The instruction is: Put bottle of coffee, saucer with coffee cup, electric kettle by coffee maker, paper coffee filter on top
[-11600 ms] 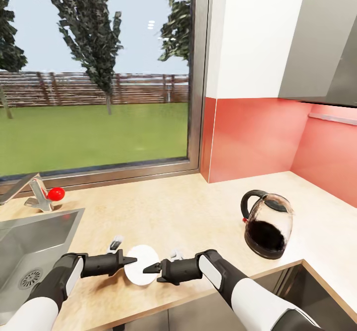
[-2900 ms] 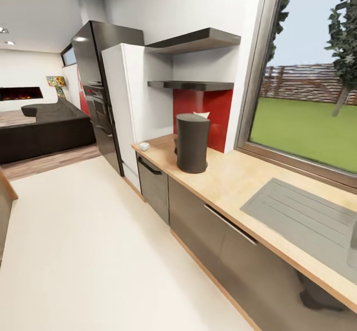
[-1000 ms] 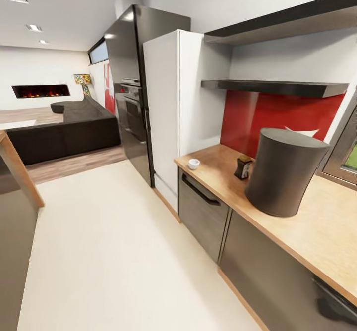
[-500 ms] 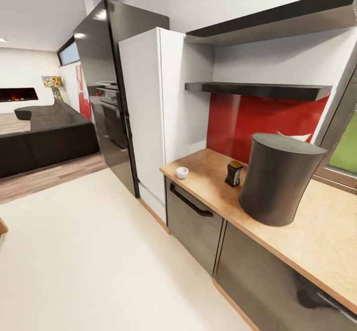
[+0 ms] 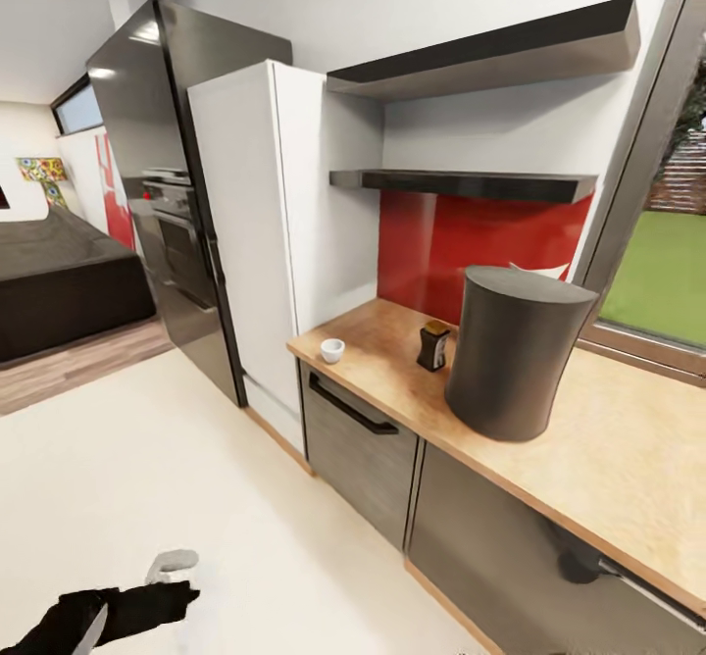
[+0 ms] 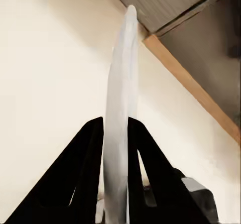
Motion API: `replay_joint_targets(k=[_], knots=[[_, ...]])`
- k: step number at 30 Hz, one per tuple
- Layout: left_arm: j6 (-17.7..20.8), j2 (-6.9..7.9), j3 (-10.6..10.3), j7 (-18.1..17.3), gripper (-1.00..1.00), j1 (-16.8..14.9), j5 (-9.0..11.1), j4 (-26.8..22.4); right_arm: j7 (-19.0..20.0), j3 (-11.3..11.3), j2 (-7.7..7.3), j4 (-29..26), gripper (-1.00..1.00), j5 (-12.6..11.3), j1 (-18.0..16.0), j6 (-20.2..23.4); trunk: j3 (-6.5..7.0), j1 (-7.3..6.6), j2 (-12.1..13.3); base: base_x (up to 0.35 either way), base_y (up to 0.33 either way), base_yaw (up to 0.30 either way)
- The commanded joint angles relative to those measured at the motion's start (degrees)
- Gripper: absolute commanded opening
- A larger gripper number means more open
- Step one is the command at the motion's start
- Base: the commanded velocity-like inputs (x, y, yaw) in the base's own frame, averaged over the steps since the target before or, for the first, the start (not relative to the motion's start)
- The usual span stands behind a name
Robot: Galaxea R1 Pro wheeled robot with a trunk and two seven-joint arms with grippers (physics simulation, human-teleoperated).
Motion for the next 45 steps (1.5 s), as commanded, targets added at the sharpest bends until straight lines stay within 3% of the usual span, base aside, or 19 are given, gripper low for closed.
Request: replay_joint_targets(k=[1, 5, 9, 13, 16, 18, 21, 22, 24, 27, 34, 45], knots=[[3.34, 0.01, 0.37, -3.52, -1.0, -1.53, -1.05, -2.31, 0.17, 0.47, 0.0, 0.04, 1.0, -0.6, -0.07, 0.01, -0.08, 0.04, -0.12, 0.0, 0.0, -0.243], [13.1, 0.07, 0.4, -14.27, -1.0, -7.59, -1.02, -7.6, 0.17, 0.47, 0.02, 0.05, 1.0, -0.6, -0.07, 0.03, 0.18, 0.04, -0.12, 0.0, 0.0, -0.242], [20.81, -0.15, 0.64, -21.4, -1.0, -14.02, -0.6, -8.89, 0.13, 0.47, 0.08, 0.04, 1.0, -0.56, -0.07, 0.03, 0.44, 0.04, -0.12, 0.0, 0.0, -0.242], [28.25, -0.49, 0.89, -23.75, -1.0, -18.75, -0.28, -9.03, 0.15, 0.47, 0.09, 0.06, 1.0, -0.57, -0.07, 0.03, 0.71, 0.04, -0.12, 0.0, 0.0, -0.241], [32.6, -0.74, 1.08, -24.16, -1.0, -20.56, 0.04, -9.06, 0.16, 0.51, 0.16, 0.04, 1.0, -0.6, -0.07, 0.03, 0.9, 0.04, -0.12, 0.0, 0.0, -0.241], [34.19, -0.81, 1.09, -24.24, -1.0, -21.03, 2.01, -9.06, 0.17, 0.54, 0.22, 0.03, 1.0, -0.61, -0.07, 0.03, 1.03, 0.04, -0.12, 0.0, 0.0, -0.241], [35.71, -0.46, 1.08, -24.23, -1.0, -21.2, 6.89, -8.69, 0.17, 0.55, 0.26, 0.03, 1.0, -0.58, -0.07, 0.05, 1.23, 0.04, -0.12, 0.0, 0.0, -0.241], [36.32, -0.37, 1.05, -24.23, -1.0, -21.23, 9.95, -8.58, 0.17, 0.54, 0.26, 0.03, 1.0, -0.56, -0.07, 0.08, 1.3, 0.04, -0.12, 0.0, 0.0, -0.241], [36.7, -0.33, 1.02, -24.16, -1.0, -21.12, 13.84, -8.48, 0.17, 0.48, 0.27, 0.03, 1.0, -0.62, -0.07, 0.1, 1.43, 0.04, -0.12, 0.0, 0.0, -0.239], [36.89, -0.34, 1.06, -24.05, -1.0, -20.7, 16.8, -8.49, 0.17, 0.44, 0.21, 0.07, 1.0, -1.34, -0.07, 0.11, 1.63, 0.04, -0.12, 0.0, 0.0, -0.237], [36.7, -0.43, 1.23, -23.71, -1.0, -20.23, 17.84, -8.9, 0.09, 0.35, 0.14, 0.04, 1.0, -2.97, -0.07, 0.17, 1.85, 0.04, -0.12, 0.015, 0.01, -0.117], [36.69, -0.45, 1.35, -23.65, -1.0, -20.25, 18.05, -8.91, 0.08, 0.38, 0.0, -0.03, 1.0, -3.1, -0.07, 0.03, 1.85, 0.04, -0.12, 0.225, 0.217, -0.001]])
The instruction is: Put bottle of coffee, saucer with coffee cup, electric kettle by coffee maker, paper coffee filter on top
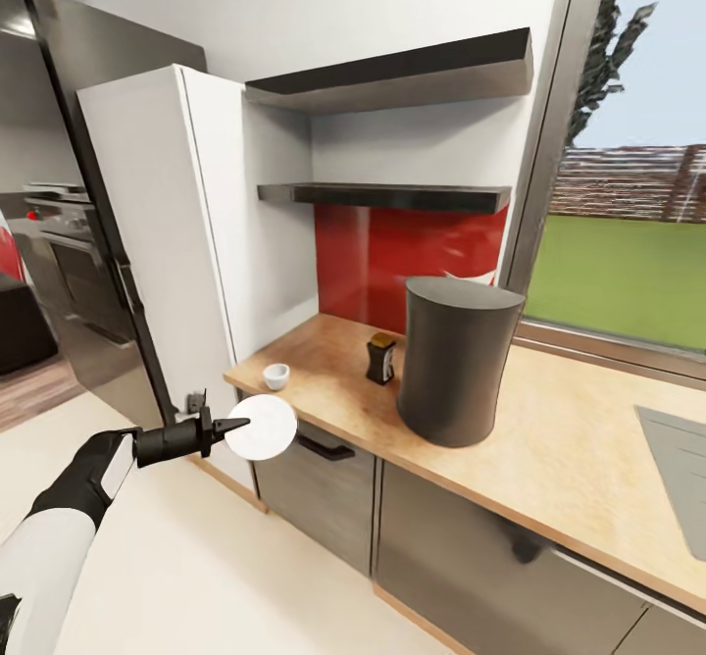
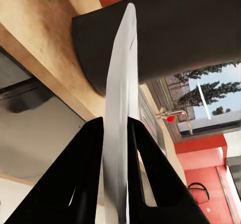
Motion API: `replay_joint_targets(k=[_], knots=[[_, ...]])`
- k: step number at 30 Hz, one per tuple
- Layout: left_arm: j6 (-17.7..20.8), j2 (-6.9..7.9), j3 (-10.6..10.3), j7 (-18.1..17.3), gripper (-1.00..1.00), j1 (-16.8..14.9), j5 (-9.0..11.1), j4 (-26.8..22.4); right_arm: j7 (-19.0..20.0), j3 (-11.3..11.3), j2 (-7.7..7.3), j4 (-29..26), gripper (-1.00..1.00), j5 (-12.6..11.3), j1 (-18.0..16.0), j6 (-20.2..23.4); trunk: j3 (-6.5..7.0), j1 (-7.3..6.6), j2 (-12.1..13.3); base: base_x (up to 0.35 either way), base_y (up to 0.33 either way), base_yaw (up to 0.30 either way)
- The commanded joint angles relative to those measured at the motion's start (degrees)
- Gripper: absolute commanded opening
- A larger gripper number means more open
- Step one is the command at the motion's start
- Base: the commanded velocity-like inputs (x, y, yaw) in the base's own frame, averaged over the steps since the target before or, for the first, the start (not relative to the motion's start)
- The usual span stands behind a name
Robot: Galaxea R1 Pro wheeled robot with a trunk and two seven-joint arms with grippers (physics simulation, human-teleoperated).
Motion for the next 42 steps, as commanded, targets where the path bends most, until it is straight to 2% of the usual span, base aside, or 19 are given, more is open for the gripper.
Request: replay_joint_targets(k=[1, 7, 16, 21, 22, 24, 25, 30, 34, 35, 37, 39, 42], knots=[[0.18, 0.01, 0.07, -0.15, -1.0, -0.01, -0.02, 0.02, 0.15, 0.45, 0.04, 0.05, 1.0, -0.66, -0.05, 0.01, -0.06, 0.04, -0.07, 0.107, 0.28, 0.0], [0.18, -0.07, 0.13, -0.17, -1.0, -0.04, 0.01, 0.02, 0.15, 0.45, 0.01, 0.1, 1.0, -0.58, -0.05, 0.01, -0.06, 0.04, -0.07, -0.037, 0.271, -0.169], [0.18, -0.1, 0.47, -0.11, -1.0, -0.08, 0.04, -0.02, 0.15, 0.45, -0.08, 0.2, 1.0, -0.52, -0.05, 0.01, -0.06, 0.04, -0.07, -0.014, 0.026, -0.265], [0.18, -0.18, 4.66, 0.77, -1.0, -0.61, -0.01, -0.13, 0.15, 0.45, -0.08, 0.21, 1.0, -0.49, -0.05, 0.01, -0.06, 0.04, -0.07, 0.0, 0.0, -0.267], [0.18, -0.26, 5.96, 1.99, -1.0, -0.9, 0.02, -0.17, 0.15, 0.45, -0.08, 0.21, 1.0, -0.49, -0.05, 0.01, -0.06, 0.04, -0.07, 0.0, 0.0, -0.267], [0.18, -0.34, 7.2, 4.16, -1.0, -1.89, 0.02, -0.21, 0.15, 0.45, -0.08, 0.21, 1.0, -0.49, -0.05, 0.01, -0.06, 0.04, -0.07, 0.0, 0.0, -0.267], [0.18, -0.43, 7.77, 6.49, -1.0, -3.1, 0.0, -0.2, 0.15, 0.45, -0.08, 0.21, 1.0, -0.49, -0.05, 0.01, -0.06, 0.04, -0.07, 0.0, 0.0, -0.267], [0.18, -0.92, 8.57, 15.41, -1.0, -6.48, 0.07, 0.22, 0.15, 0.45, -0.08, 0.21, 1.0, -0.49, -0.05, 0.02, -0.06, 0.04, -0.07, 0.0, 0.0, -0.267], [0.18, -3.27, 11.57, 22.52, -1.0, -7.07, 0.71, 0.37, 0.15, 0.45, -0.1, 0.2, 1.0, -0.51, -0.05, 0.01, -0.06, 0.04, -0.07, 0.0, 0.0, -0.258], [0.15, -4.46, 12.68, 25.87, -1.0, -7.13, 0.83, 0.34, 0.15, 0.45, -0.12, 0.19, 1.0, -0.53, -0.05, 0.01, -0.06, 0.04, -0.07, 0.0, 0.0, -0.127], [0.07, -5.93, 13.75, 29.7, -1.0, -7.08, 1.24, 0.31, 0.15, 0.44, -0.15, 0.15, 1.0, -0.56, -0.05, 0.01, -0.06, 0.04, -0.07, 0.0, 0.0, -0.067], [-0.06, -6.78, 14.42, 32.39, -1.0, -6.78, 2.12, 0.34, 0.15, 0.45, -0.16, 0.13, 1.0, -0.57, -0.05, 0.01, -0.06, 0.04, -0.07, 0.0, 0.0, -0.025], [-0.2, -7.0, 14.63, 33.44, -1.0, -6.31, 2.86, 0.18, 0.15, 0.45, -0.15, 0.12, 1.0, -0.58, -0.05, 0.01, -0.06, 0.04, -0.07, 0.0, 0.0, -0.009]])
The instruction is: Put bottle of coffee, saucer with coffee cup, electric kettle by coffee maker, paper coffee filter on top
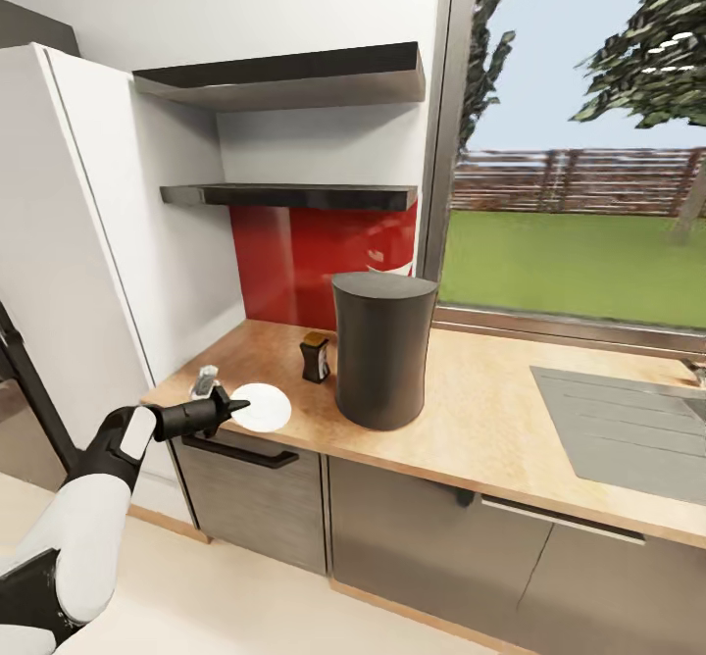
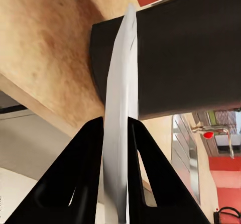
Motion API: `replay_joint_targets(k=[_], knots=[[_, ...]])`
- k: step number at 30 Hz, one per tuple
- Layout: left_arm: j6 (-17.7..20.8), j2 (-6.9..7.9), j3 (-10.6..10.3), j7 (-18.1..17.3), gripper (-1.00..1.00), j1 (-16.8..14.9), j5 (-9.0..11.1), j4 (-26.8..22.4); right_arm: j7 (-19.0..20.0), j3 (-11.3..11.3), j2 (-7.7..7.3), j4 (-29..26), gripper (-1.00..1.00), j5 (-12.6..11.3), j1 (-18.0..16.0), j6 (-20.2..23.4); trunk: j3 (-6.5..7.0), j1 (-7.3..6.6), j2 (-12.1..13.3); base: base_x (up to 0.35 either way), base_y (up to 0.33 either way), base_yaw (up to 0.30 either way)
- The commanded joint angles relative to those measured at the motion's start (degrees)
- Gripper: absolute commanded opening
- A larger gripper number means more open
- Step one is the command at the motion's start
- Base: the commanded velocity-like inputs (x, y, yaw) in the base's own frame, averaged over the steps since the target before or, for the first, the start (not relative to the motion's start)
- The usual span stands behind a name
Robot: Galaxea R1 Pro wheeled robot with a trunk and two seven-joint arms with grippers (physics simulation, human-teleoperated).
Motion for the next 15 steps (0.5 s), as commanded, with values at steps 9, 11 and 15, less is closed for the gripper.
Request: replay_joint_targets(k=[9, 11, 15], knots=[[-0.15, 0.17, 1.15, 0.1, -1.0, 0.22, -0.14, 0.06, 0.16, 0.45, -0.08, 0.11, 1.0, -0.53, -0.04, -0.01, -0.06, 0.03, -0.07, 0.051, 0.0, -0.001], [-0.17, 0.2, 1.16, 0.1, -1.0, 0.22, -0.21, 0.3, 0.14, 0.45, -0.1, 0.12, 1.0, -0.52, -0.04, 0.01, -0.06, 0.03, -0.07, 0.286, 0.0, 0.0], [-0.17, 0.27, 1.17, 0.1, -1.0, 0.22, -0.29, 0.53, 0.14, 0.45, -0.12, 0.13, 1.0, -0.44, -0.04, 0.06, -0.06, 0.03, -0.07, 0.319, 0.0, -0.102]])
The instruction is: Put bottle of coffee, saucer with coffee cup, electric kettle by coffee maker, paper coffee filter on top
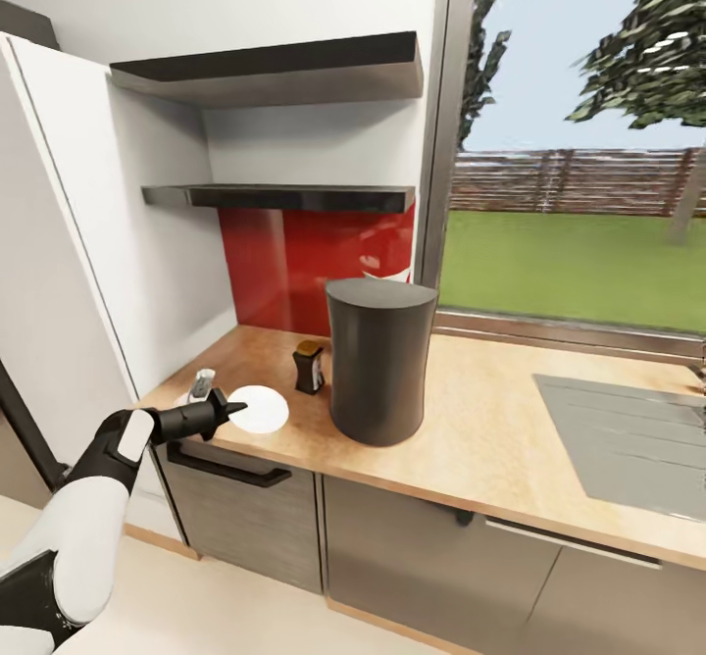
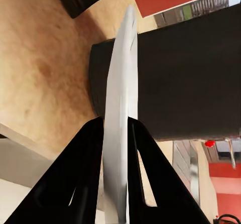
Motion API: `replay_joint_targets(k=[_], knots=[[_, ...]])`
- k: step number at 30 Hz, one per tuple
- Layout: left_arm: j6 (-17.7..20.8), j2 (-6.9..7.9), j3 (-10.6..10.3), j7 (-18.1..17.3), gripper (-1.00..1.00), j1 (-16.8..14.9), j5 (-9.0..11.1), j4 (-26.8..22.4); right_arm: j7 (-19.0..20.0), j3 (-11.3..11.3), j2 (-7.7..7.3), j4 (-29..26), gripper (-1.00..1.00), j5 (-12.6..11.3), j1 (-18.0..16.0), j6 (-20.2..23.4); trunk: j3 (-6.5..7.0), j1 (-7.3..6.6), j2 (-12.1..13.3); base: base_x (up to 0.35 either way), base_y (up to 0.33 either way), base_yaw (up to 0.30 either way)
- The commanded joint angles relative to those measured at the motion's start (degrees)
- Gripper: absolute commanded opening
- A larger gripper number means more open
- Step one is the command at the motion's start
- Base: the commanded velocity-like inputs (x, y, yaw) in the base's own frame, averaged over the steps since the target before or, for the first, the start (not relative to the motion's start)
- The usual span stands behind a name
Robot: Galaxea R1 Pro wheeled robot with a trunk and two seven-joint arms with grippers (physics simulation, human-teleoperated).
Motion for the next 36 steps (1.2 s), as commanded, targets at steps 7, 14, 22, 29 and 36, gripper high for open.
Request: replay_joint_targets(k=[7, 14, 22, 29, 36], knots=[[0.22, 0.1, 0.26, -0.29, -1.0, 0.78, -0.41, 0.02, -6.88, 0.54, 0.43, 0.04, 1.0, -0.49, 0.13, 0.15, -0.06, 0.06, -0.07, 0.021, 0.0, -0.019], [0.2, 0.02, 0.18, 2.61, -1.0, 0.92, -0.5, 0.14, -6.75, 0.54, 0.45, 0.04, 1.0, -0.5, 0.13, 0.16, -0.06, 0.06, -0.07, 0.159, 0.0, -0.189], [0.1, -0.07, 0.25, 3.39, -1.0, 3.45, -0.38, 0.11, -6.75, 0.63, 0.53, 0.04, 1.0, -0.5, 0.13, 0.16, -0.06, 0.06, -0.07, 0.019, 0.0, -0.023], [0.14, -0.14, 0.16, 3.44, -1.0, 3.81, -0.78, 0.36, -6.75, 0.63, 0.54, 0.04, 1.0, -0.5, 0.13, 0.15, -0.06, 0.06, -0.07, 0.231, 0.0, 0.0], [0.06, -0.25, -0.1, 3.9, -1.0, 3.82, -0.86, 2.9, -6.75, 0.63, 0.54, 0.04, 1.0, -0.5, 0.13, 0.15, -0.06, 0.06, -0.07, 0.098, -0.011, 0.0]])
